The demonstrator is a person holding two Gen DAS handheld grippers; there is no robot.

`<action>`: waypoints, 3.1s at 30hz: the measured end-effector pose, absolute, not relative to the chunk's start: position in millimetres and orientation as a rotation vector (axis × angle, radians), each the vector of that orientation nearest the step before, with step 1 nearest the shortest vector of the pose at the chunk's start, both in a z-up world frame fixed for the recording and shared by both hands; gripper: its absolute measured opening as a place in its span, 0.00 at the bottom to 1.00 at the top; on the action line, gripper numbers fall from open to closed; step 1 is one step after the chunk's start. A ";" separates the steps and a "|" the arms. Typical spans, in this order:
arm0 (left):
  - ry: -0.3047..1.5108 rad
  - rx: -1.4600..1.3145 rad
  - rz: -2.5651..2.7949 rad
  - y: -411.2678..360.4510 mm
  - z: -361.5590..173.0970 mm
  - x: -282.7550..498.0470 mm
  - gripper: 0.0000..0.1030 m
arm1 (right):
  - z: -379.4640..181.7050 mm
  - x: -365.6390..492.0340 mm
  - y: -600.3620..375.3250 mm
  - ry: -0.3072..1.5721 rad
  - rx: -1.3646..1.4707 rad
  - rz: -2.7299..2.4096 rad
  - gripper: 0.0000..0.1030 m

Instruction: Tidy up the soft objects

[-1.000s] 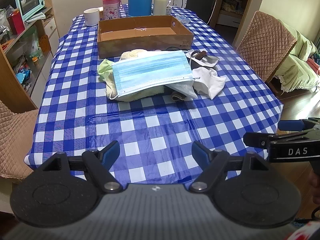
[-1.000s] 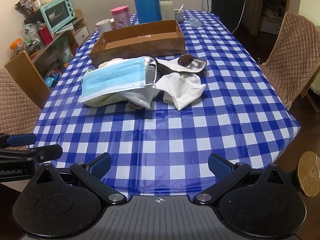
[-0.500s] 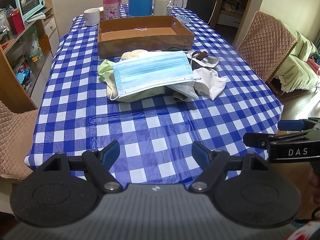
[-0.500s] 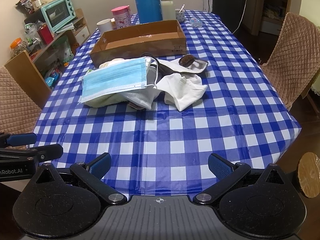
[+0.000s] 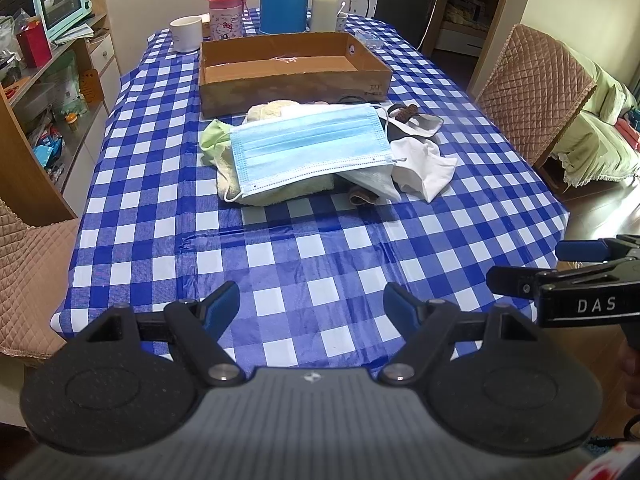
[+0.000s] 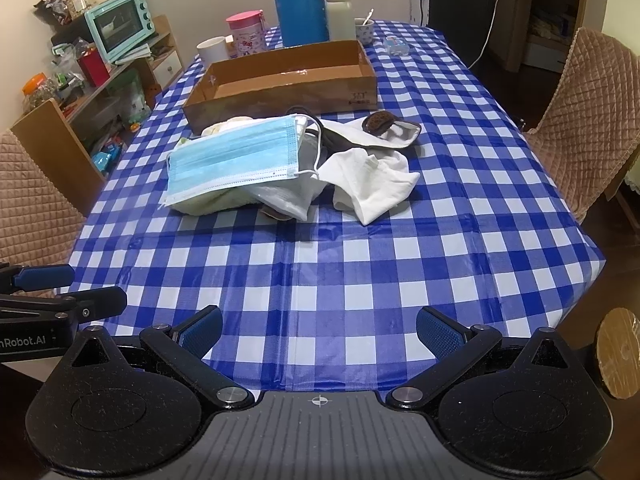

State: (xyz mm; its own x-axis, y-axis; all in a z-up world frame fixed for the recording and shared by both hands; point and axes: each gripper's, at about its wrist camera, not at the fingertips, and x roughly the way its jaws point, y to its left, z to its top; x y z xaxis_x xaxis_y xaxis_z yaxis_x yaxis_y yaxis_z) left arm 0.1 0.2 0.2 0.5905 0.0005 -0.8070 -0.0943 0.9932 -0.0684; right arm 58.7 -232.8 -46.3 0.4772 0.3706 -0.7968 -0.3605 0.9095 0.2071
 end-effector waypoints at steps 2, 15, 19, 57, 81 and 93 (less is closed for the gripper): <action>0.938 -0.108 0.055 0.2 0.2 0.1 0.75 | -45.4 59.9 -233.6 0.976 0.011 0.446 1.00; 0.938 -0.108 0.054 0.3 0.3 0.1 0.75 | -45.2 60.9 -233.3 0.977 0.011 0.445 1.00; 0.938 -0.109 0.054 0.2 0.2 0.1 0.75 | -45.0 60.0 -231.7 0.977 0.011 0.444 1.00; 0.851 0.102 0.083 -9.3 -32.0 55.9 0.67 | -60.7 113.2 -255.6 0.909 0.109 0.476 1.00; 0.846 0.334 0.082 -30.1 -79.3 133.2 0.49 | -79.5 178.0 -273.2 0.942 0.100 0.483 1.00; 0.849 0.389 0.076 -30.7 -91.6 148.7 0.04 | -87.6 195.6 -283.1 0.975 0.112 0.486 1.00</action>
